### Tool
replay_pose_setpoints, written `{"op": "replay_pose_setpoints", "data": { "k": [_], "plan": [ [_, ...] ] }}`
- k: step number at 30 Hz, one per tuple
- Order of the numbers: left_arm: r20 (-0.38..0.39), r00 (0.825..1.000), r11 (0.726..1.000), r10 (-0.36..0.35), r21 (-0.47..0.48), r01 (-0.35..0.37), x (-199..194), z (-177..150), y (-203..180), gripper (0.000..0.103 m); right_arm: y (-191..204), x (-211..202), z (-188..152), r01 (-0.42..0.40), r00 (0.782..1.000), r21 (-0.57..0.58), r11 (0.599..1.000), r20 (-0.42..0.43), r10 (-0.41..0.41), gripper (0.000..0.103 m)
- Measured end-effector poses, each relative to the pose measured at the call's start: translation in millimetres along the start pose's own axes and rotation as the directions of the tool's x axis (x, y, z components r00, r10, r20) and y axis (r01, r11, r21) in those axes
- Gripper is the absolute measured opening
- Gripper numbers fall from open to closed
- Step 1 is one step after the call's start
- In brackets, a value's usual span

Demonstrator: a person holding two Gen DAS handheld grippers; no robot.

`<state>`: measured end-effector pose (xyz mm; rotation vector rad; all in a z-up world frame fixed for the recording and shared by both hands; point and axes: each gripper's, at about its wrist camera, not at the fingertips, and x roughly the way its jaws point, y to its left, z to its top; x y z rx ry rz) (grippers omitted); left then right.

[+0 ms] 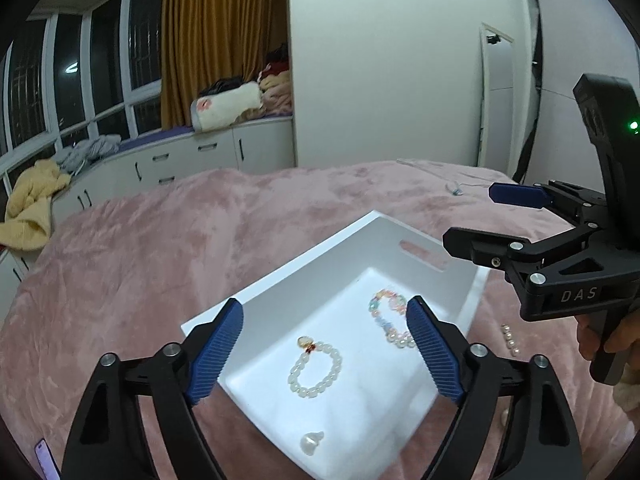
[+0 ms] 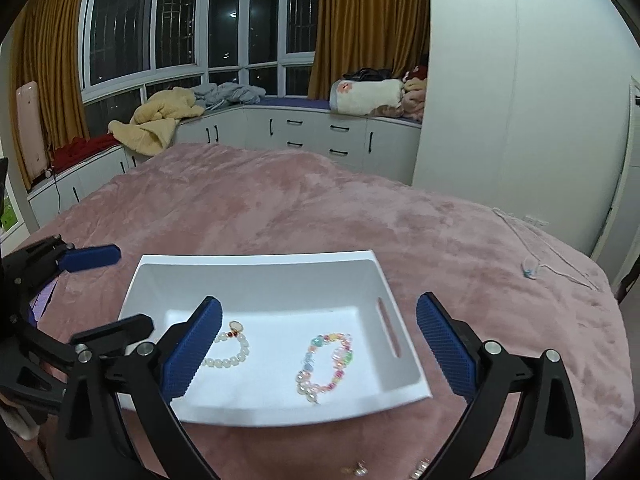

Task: Organize jewelry
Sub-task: 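Withdraw both tools from the box toward the remaining pearl earrings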

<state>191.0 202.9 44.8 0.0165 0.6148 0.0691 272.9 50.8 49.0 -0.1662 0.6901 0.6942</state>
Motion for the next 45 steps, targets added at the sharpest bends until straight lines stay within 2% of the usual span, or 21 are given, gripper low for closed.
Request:
{"op": "replay_pose_setpoints", "data": {
  "k": [4, 10, 18, 26, 32, 41, 45],
  "plan": [
    [0.021, 0.999, 0.999, -0.024, 0.028, 0.023, -12.5, 2.0, -17.7, 0.092, -10.2, -17.6, -5.8, 0.022, 1.000, 0.009, 1.000, 0.013, -0.022, 0.097],
    [0.049, 0.996, 0.996, -0.078, 0.042, 0.076, -30.3, 0.9, -42.2, 0.093, -27.9, -42.0, -17.5, 0.063, 0.998, 0.031, 0.998, 0.030, -0.064, 0.098],
    [0.080, 0.987, 0.989, -0.141, 0.060, 0.136, -47.3, -7.9, -77.1, 0.095, -52.4, -59.4, -44.0, 0.104, 0.994, 0.069, 0.992, 0.012, -0.105, 0.098],
    [0.100, 0.966, 0.968, -0.237, 0.106, 0.227, -54.9, -30.4, -109.1, 0.095, -76.7, -70.7, -78.2, 0.147, 0.989, 0.123, 0.981, -0.019, -0.146, 0.098],
    [0.051, 0.954, 0.951, -0.296, 0.114, 0.289, -46.9, -55.4, -130.7, 0.095, -88.5, -67.7, -107.1, 0.173, 0.984, 0.176, 0.969, -0.062, -0.165, 0.097],
    [-0.003, 0.948, 0.934, -0.317, 0.175, 0.313, -23.3, -87.7, -158.3, 0.095, -89.0, -41.2, -142.0, 0.185, 0.978, 0.237, 0.954, -0.137, -0.156, 0.087],
    [-0.036, 0.948, 0.932, -0.315, 0.178, 0.316, -6.6, -98.3, -163.4, 0.095, -81.9, -26.1, -152.6, 0.197, 0.971, 0.210, 0.958, -0.177, -0.160, 0.081]
  ]
}}
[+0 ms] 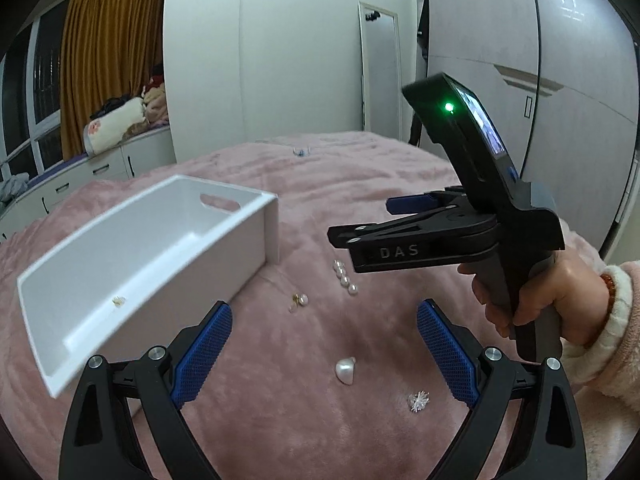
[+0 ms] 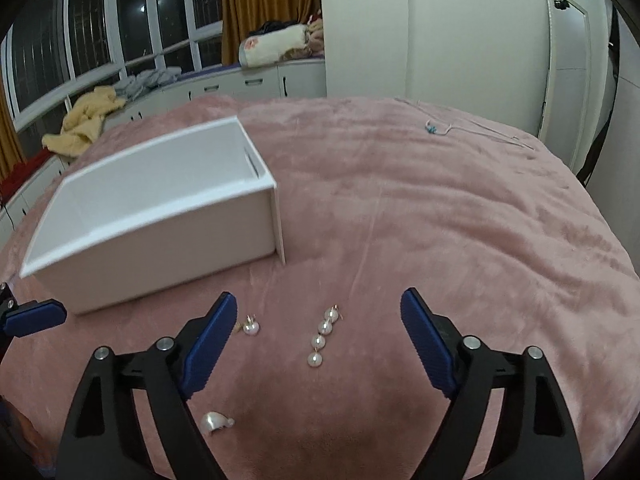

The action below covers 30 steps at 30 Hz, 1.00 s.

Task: Organize jewelry
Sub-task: 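Withdraw both tools from the box toward the remaining pearl earrings, then grasp the silver shell earring with left tool while right tool grasps the three-pearl drop earring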

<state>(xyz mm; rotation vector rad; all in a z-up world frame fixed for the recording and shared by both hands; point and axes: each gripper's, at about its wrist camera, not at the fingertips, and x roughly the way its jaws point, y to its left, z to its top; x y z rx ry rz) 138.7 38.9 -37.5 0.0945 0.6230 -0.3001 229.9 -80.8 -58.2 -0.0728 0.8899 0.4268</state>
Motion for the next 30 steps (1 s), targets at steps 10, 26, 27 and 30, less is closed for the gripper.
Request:
{"op": "replay_pose_setpoints", "data": {
  "k": [10, 26, 27, 30],
  "plan": [
    [-0.093, 0.996, 1.000, 0.000, -0.007, -0.001, 47.5, -25.7, 3.7, 0.095, -2.3, 34.8, -18.0, 0.001, 0.997, 0.003, 1.000, -0.078, -0.001, 0.069],
    [-0.254, 0.967, 0.999, -0.004, 0.030, 0.012, 101.1, -49.1, -3.0, 0.076, 2.5, 68.8, -39.6, 0.024, 0.983, -0.071, 0.997, -0.182, -0.037, 0.045],
    [-0.260, 0.966, 0.999, -0.004, 0.036, 0.014, 102.7, -50.0, -4.1, 0.074, 2.3, 70.3, -40.0, 0.020, 0.982, -0.076, 0.997, -0.186, -0.033, 0.042],
    [-0.271, 0.963, 0.999, 0.004, 0.040, 0.007, 105.6, -50.1, -5.2, 0.060, 5.6, 70.6, -41.4, 0.014, 0.981, -0.089, 0.996, -0.193, -0.031, 0.032]
  ]
}}
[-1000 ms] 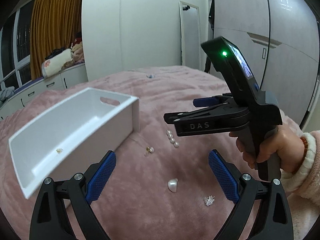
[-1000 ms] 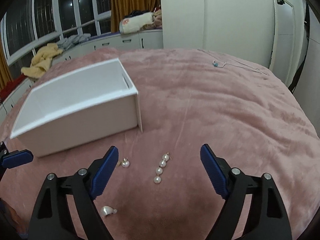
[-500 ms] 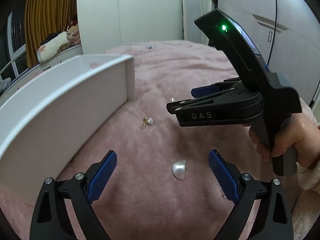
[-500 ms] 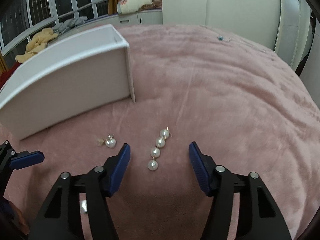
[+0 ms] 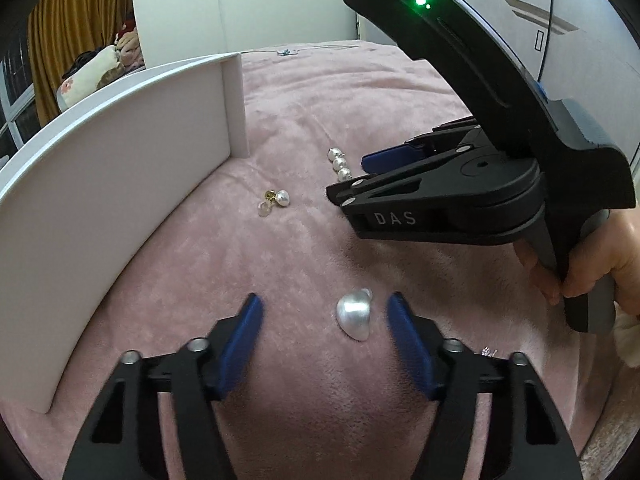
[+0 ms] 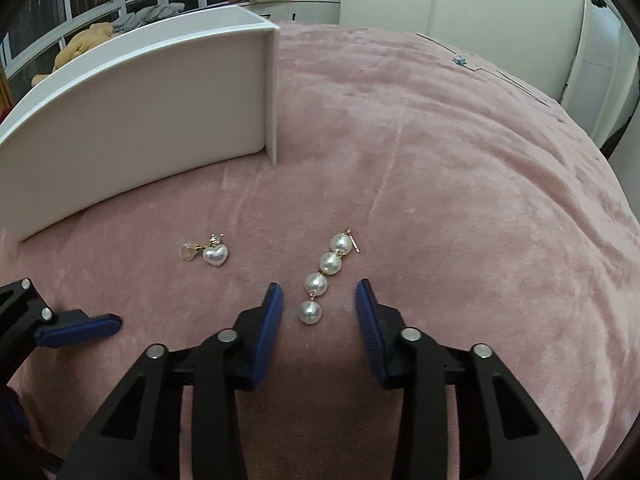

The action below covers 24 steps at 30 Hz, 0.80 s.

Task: Organize jewelry
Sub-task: 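Grasp the silver shell earring with left tool while right tool grasps the three-pearl drop earring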

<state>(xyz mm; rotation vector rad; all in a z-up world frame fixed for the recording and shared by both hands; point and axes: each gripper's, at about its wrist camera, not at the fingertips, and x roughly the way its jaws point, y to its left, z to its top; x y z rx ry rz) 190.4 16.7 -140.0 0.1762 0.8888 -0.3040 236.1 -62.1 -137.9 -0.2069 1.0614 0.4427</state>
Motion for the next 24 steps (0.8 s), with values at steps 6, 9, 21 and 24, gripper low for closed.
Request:
{"op": "replay_pose_setpoints", "data": {
  "k": [6, 9, 21, 24],
  "plan": [
    [-0.016, 1.000, 1.000, 0.004, -0.019, -0.005, -1.1, -1.9, 5.8, 0.048, 7.3, 1.7, 0.4, -0.019, 1.000, -0.013, 1.000, -0.010, 0.019, 0.015],
    [-0.023, 1.000, 1.000, 0.003, -0.019, -0.004, -4.5, -4.3, 6.0, 0.042, 5.5, 1.6, 0.3, -0.031, 0.999, 0.000, 1.000, -0.011, 0.031, 0.012],
    [-0.038, 0.999, 0.997, -0.038, -0.075, 0.035, -12.0, -8.8, 13.7, 0.021, 4.0, -9.9, -3.7, -0.048, 0.999, 0.026, 0.999, 0.008, 0.048, 0.012],
    [-0.033, 0.998, 0.995, -0.045, -0.093, 0.042, -14.0, -9.9, 15.9, 0.021, 2.6, -15.3, -5.9, -0.049, 0.999, 0.031, 0.998, 0.015, 0.049, 0.012]
  ]
}}
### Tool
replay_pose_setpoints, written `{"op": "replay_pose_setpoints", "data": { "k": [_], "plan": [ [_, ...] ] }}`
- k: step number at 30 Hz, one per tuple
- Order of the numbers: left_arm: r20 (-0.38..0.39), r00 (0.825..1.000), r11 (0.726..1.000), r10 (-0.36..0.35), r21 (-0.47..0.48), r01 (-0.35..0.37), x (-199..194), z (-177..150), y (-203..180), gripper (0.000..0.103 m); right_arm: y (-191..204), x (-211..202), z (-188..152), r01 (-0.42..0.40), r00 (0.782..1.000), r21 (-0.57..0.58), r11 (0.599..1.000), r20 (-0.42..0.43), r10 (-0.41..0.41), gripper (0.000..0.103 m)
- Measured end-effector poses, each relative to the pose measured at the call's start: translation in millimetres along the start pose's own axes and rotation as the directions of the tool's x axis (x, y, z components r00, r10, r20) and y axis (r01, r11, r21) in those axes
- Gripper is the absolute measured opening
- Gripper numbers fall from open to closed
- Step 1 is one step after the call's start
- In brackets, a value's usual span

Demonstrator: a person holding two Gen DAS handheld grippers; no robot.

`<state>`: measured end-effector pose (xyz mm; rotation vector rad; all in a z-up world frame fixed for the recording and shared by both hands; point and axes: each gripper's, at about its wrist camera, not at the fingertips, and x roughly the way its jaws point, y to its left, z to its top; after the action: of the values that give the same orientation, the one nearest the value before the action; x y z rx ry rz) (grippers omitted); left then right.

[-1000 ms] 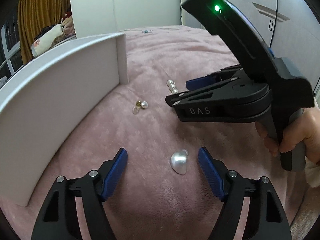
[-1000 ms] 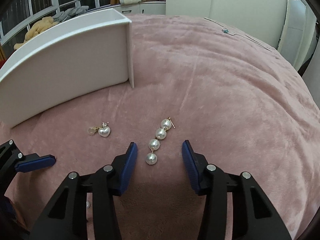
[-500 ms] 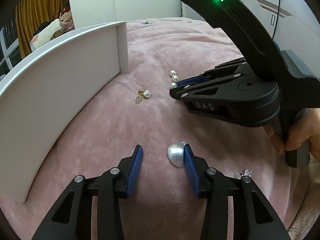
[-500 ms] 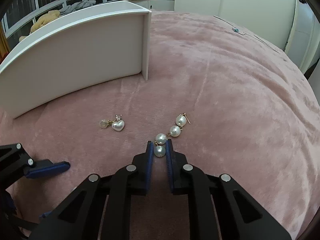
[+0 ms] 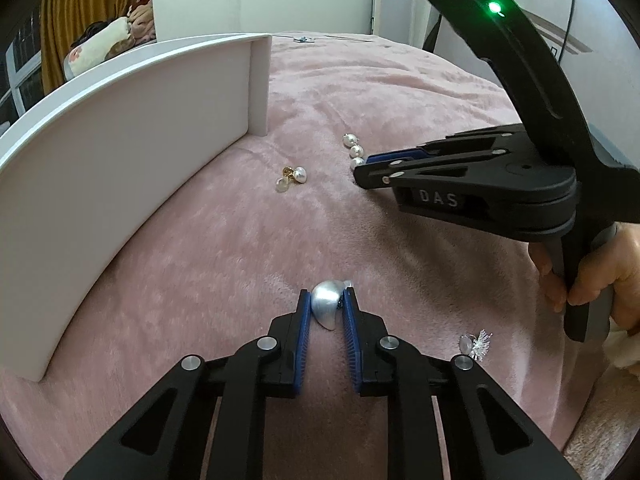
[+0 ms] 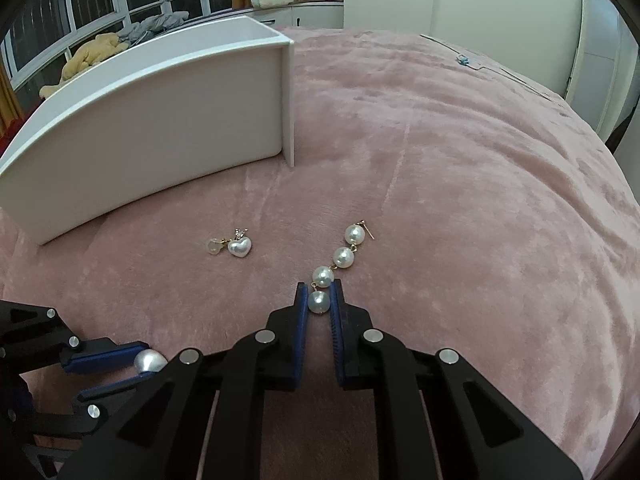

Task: Organize jewelry
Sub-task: 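Grasp the silver shell earring with left tool while right tool grasps the three-pearl drop earring, then carry the silver shell earring and three-pearl earring over the white box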

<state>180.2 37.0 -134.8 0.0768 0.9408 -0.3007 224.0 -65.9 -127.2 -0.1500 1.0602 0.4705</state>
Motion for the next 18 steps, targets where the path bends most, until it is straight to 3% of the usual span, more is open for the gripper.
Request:
{"op": "replay_pose_setpoints", "data": {
  "k": [18],
  "plan": [
    [0.065, 0.998, 1.000, -0.003, -0.027, 0.004, -43.1, 6.3, 11.4, 0.021, -1.3, -38.8, 6.6, -0.017, 0.996, 0.015, 1.000, 0.084, 0.016, 0.012]
  ]
}}
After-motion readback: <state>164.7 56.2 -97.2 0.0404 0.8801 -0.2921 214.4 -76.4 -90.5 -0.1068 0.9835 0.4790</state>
